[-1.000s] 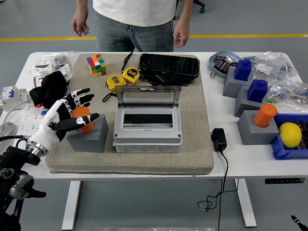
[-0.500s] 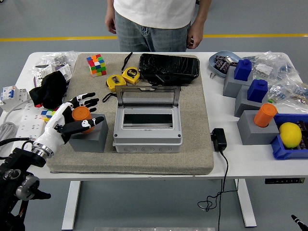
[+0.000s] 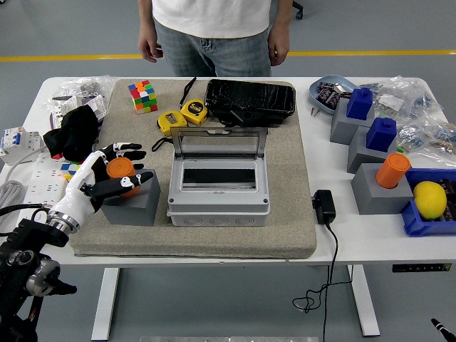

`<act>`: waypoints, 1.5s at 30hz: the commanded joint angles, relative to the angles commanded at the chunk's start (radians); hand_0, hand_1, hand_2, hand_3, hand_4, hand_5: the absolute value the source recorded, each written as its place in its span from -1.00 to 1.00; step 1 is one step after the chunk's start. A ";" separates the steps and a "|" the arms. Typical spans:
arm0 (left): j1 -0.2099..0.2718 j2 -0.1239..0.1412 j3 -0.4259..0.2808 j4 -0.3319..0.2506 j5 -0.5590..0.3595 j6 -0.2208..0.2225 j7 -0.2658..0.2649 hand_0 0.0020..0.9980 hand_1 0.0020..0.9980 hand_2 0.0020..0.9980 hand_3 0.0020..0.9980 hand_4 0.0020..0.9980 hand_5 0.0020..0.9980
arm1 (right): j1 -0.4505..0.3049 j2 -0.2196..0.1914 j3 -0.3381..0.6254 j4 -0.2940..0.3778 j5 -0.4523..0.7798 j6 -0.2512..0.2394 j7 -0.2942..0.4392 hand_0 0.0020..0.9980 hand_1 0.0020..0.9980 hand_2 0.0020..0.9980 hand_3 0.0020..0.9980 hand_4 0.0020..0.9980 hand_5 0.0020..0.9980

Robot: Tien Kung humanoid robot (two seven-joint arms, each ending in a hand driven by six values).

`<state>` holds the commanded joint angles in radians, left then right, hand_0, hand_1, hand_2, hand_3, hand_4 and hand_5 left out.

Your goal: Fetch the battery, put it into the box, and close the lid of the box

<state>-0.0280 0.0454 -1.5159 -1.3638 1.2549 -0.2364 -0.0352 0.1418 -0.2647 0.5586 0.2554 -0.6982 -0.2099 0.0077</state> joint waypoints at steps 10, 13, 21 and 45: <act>0.003 -0.001 0.008 -0.006 0.030 0.040 -0.001 0.14 0.38 0.07 0.09 0.95 -1.00 | 0.000 -0.001 0.000 0.000 0.000 0.001 0.000 0.71 0.69 0.61 0.65 1.00 1.00; 0.004 -0.002 0.012 -0.007 0.039 0.056 -0.003 0.06 0.17 -0.04 -0.04 0.94 -1.00 | -0.001 -0.001 0.000 0.000 0.000 0.001 0.001 0.71 0.69 0.61 0.65 1.00 1.00; 0.001 -0.003 0.023 -0.004 0.046 0.095 -0.010 -0.09 0.06 -0.17 -0.19 0.93 -1.00 | 0.001 -0.002 0.005 -0.001 -0.001 0.001 0.001 0.71 0.69 0.61 0.65 1.00 1.00; -0.012 -0.010 0.054 0.012 0.024 0.223 -0.046 -0.80 -0.68 -0.64 -0.65 0.91 -1.00 | 0.005 0.000 0.017 -0.001 -0.008 0.003 0.001 0.71 0.69 0.61 0.65 1.00 1.00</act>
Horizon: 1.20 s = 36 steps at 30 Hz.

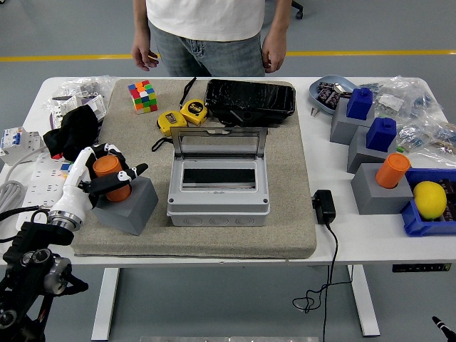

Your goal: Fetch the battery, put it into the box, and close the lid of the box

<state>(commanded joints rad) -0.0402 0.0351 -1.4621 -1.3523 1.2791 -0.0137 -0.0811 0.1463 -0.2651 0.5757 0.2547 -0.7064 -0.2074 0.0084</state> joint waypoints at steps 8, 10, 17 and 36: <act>-0.003 0.000 0.007 0.002 -0.015 0.026 -0.007 -0.84 -0.72 -0.67 -0.68 0.91 -1.00 | -0.001 0.001 0.001 -0.001 0.000 0.001 0.000 0.71 0.69 0.61 0.65 1.00 1.00; -0.004 0.000 0.010 0.003 -0.021 0.033 -0.010 -0.87 -0.77 -0.72 -0.72 0.94 -1.00 | -0.001 0.001 0.001 0.000 -0.001 0.001 -0.001 0.71 0.69 0.61 0.65 1.00 1.00; -0.016 0.005 0.017 0.000 -0.051 0.056 -0.024 -0.88 -0.79 -0.74 -0.73 0.96 -1.00 | -0.001 0.001 -0.003 -0.001 0.001 0.001 -0.001 0.71 0.69 0.61 0.65 1.00 1.00; -0.086 0.089 0.095 -0.191 0.148 0.231 -0.002 -0.90 -0.96 -0.85 -0.84 1.00 -0.99 | 0.000 -0.001 -0.011 -0.001 0.001 0.002 -0.002 0.71 0.68 0.61 0.65 1.00 1.00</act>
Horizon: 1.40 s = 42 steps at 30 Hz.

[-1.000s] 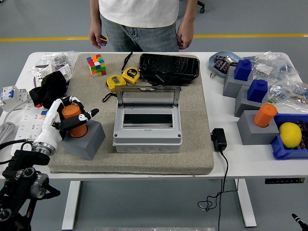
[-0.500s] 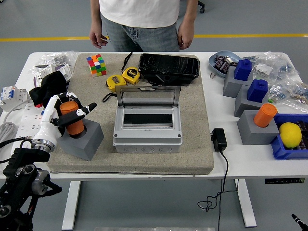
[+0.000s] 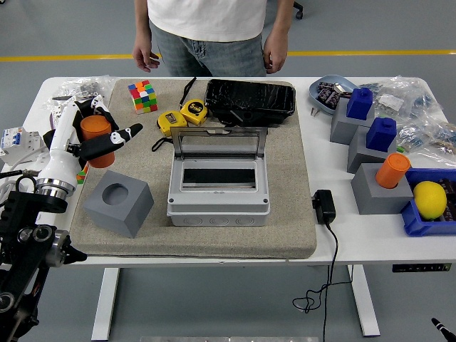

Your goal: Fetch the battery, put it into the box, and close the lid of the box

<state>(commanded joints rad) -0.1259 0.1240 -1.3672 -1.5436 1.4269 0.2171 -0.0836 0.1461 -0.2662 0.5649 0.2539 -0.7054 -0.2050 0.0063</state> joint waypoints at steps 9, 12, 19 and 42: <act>-0.009 0.070 0.207 -0.229 0.258 0.113 0.069 -0.90 -1.00 -0.91 -0.92 1.00 -0.68 | 0.002 -0.002 0.003 0.000 -0.004 -0.001 -0.002 0.71 0.68 0.61 0.65 1.00 1.00; -0.020 0.087 0.280 -0.235 0.308 0.120 0.095 -0.89 -1.00 -0.95 -0.96 1.00 -0.29 | 0.003 -0.003 0.002 0.000 -0.005 -0.001 -0.003 0.71 0.68 0.61 0.65 1.00 1.00; -0.073 0.115 0.467 -0.235 0.301 0.122 0.100 -0.89 -1.00 -0.96 -0.98 0.89 -0.16 | 0.009 -0.004 0.000 0.001 -0.008 -0.001 -0.005 0.70 0.68 0.61 0.65 1.00 1.00; -0.321 0.083 0.771 0.035 0.144 0.164 -0.020 -0.90 -1.00 -0.97 -0.99 0.70 -0.12 | 0.018 -0.006 -0.024 -0.001 0.000 -0.001 -0.007 0.70 0.68 0.61 0.65 1.00 1.00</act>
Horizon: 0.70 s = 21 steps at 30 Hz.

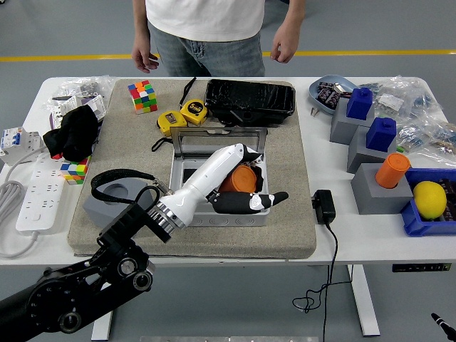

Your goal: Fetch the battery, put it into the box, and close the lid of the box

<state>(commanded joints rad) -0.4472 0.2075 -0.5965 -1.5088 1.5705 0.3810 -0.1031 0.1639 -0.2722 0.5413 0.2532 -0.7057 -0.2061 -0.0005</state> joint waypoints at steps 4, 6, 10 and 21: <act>-0.033 -0.023 0.001 0.047 -0.009 0.007 -0.007 -0.90 -1.00 -0.97 -0.99 0.70 -0.12 | 0.000 -0.001 -0.012 -0.001 0.006 -0.001 -0.001 0.70 0.68 0.61 0.65 1.00 1.00; -0.053 -0.036 0.005 0.067 -0.015 0.013 -0.010 -0.90 -1.00 -0.97 -0.99 0.70 -0.13 | 0.000 -0.001 -0.017 -0.001 0.007 -0.001 -0.001 0.71 0.68 0.61 0.65 1.00 1.00; -0.082 -0.064 0.016 0.107 -0.028 0.026 -0.022 -0.90 -1.00 -0.97 -0.99 0.70 -0.13 | 0.005 0.000 -0.016 0.002 0.001 0.002 -0.002 0.71 0.68 0.61 0.65 1.00 1.00; -0.151 -0.103 0.056 0.251 -0.017 0.050 -0.062 -0.90 -1.00 -0.96 -0.99 0.67 -0.17 | 0.005 -0.002 -0.032 0.000 0.011 0.002 -0.002 0.70 0.68 0.61 0.65 1.00 1.00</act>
<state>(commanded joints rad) -0.5980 0.1048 -0.5408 -1.2574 1.5531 0.4312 -0.1646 0.1692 -0.2743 0.5089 0.2530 -0.6949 -0.2046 -0.0023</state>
